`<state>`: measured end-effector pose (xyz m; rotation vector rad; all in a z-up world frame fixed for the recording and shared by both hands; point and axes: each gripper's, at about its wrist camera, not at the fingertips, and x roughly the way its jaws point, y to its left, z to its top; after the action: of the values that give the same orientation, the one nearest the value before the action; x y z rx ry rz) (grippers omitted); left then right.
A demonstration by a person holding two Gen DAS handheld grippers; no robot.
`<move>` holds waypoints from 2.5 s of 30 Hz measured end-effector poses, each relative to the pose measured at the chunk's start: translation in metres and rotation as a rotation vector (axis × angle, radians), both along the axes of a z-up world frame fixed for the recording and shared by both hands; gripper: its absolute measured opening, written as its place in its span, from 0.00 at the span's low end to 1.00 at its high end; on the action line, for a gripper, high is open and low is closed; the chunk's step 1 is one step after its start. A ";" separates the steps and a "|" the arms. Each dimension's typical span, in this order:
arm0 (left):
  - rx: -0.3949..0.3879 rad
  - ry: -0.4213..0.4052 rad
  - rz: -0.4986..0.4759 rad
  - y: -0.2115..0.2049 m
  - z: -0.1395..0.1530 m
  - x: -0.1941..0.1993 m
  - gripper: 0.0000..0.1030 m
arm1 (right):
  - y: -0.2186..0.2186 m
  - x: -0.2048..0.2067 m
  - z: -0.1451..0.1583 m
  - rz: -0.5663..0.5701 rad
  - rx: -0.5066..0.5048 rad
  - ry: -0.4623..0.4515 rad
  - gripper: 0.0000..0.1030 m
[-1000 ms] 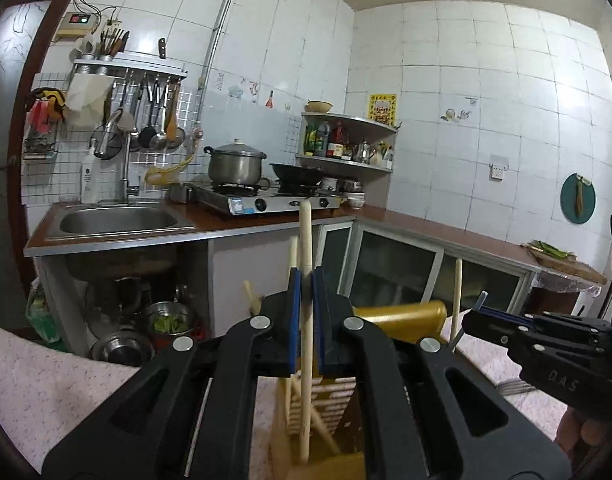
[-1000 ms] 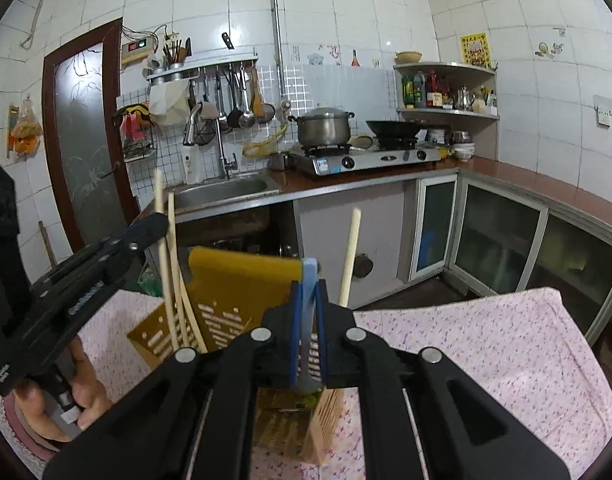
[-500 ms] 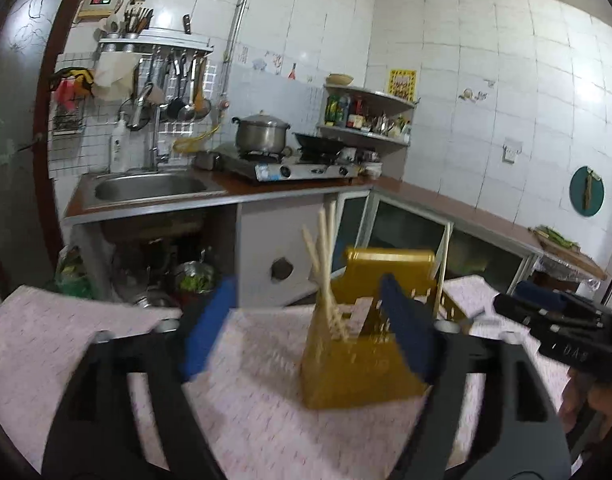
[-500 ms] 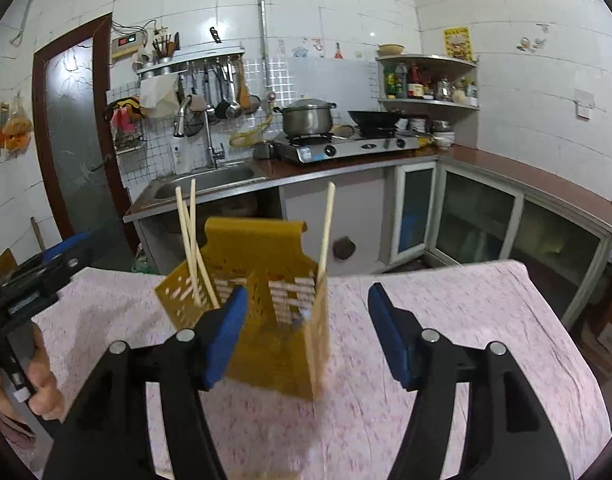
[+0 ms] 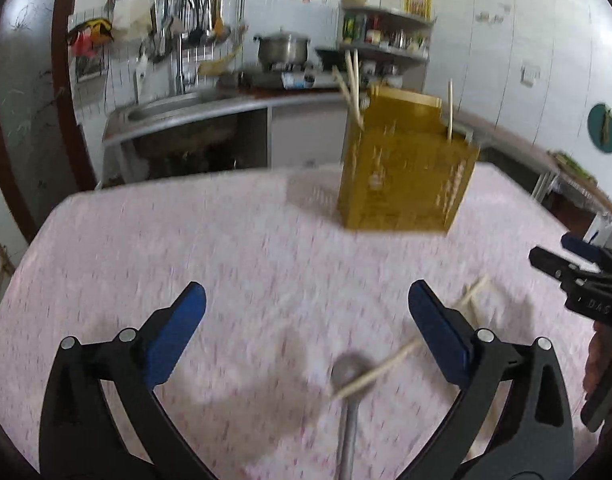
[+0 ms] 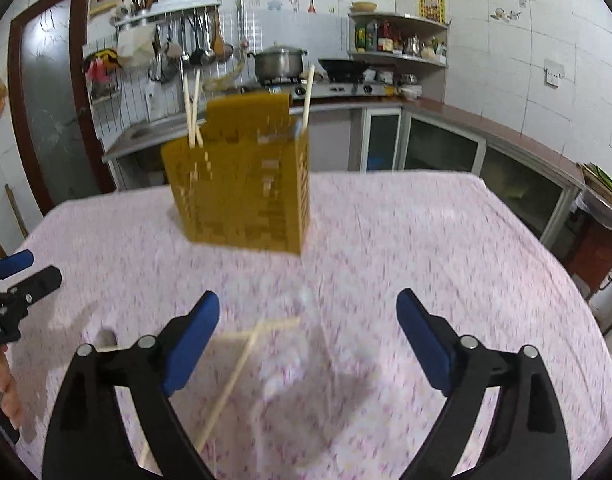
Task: Organize utensils
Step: 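Lower the left tool onto the metal spoon while the right tool grips a chopstick, then lift the metal spoon with the left tool while the right tool lifts the chopstick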
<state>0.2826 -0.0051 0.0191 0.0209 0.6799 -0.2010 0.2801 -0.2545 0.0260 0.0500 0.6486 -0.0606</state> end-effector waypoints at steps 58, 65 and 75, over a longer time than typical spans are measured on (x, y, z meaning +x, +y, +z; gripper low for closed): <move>-0.003 0.355 -0.046 0.001 -0.055 0.008 0.03 | 0.015 0.040 -0.051 0.167 0.105 0.333 0.07; -0.004 0.344 -0.029 0.006 -0.054 0.003 0.03 | 0.010 0.031 -0.043 0.178 0.028 0.326 0.07; -0.121 0.248 -0.003 0.026 -0.021 -0.004 0.03 | -0.007 0.014 -0.016 0.141 0.044 0.181 0.07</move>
<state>0.2786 0.0206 -0.0018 -0.1204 0.9133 -0.2498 0.2943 -0.2619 0.0104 0.0418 0.8329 0.0864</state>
